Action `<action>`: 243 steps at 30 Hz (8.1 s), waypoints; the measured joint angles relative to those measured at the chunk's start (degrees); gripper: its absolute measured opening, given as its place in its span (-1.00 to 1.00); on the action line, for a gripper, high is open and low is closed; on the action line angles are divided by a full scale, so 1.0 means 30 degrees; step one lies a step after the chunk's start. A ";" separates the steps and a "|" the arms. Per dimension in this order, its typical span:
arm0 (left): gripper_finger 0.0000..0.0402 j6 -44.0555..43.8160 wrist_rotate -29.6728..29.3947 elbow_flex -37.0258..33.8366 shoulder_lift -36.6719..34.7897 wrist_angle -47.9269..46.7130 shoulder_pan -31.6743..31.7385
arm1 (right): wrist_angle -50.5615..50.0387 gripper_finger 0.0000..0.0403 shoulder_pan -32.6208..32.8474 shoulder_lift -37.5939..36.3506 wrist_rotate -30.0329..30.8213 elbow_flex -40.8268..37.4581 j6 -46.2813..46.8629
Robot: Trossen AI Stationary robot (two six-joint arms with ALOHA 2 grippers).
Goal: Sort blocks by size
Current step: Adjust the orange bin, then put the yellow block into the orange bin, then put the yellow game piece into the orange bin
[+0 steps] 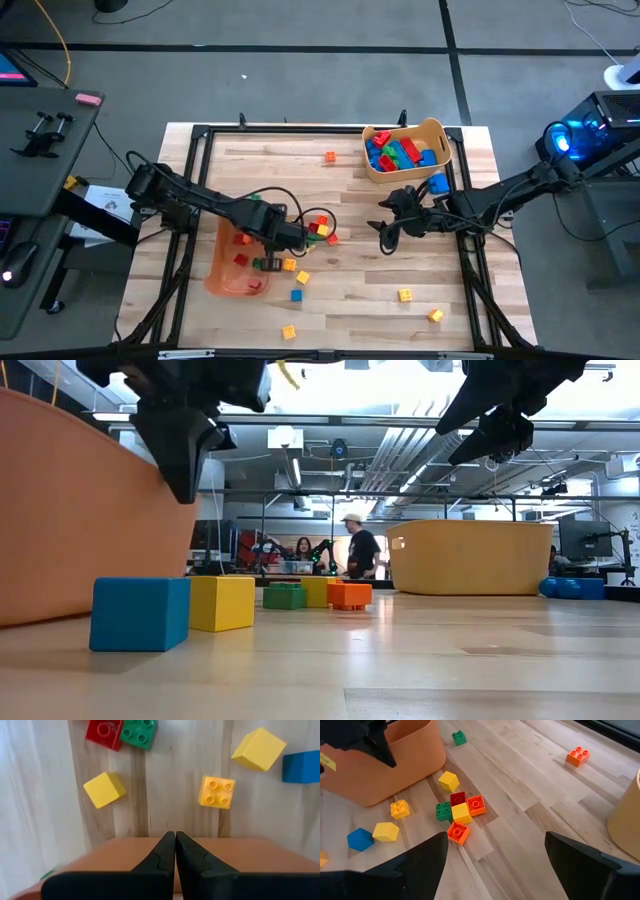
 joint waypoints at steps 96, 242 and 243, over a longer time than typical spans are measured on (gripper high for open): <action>-0.55 -0.4577 -0.5770 0.3305 -0.4668 0.0325 0.0589 | -0.0189 0.64 -0.0006 0.0007 0.0373 0.0000 -0.0161; 0.75 -1.2307 -0.5292 -0.5268 -0.8910 0.1431 0.0770 | -0.4014 0.64 0.8868 0.8777 -1.1054 0.1548 2.5000; 0.75 -1.2077 -0.5268 -0.5268 -0.8910 0.1423 0.0763 | -0.4233 0.64 0.8849 0.8966 -1.1021 0.1913 2.4935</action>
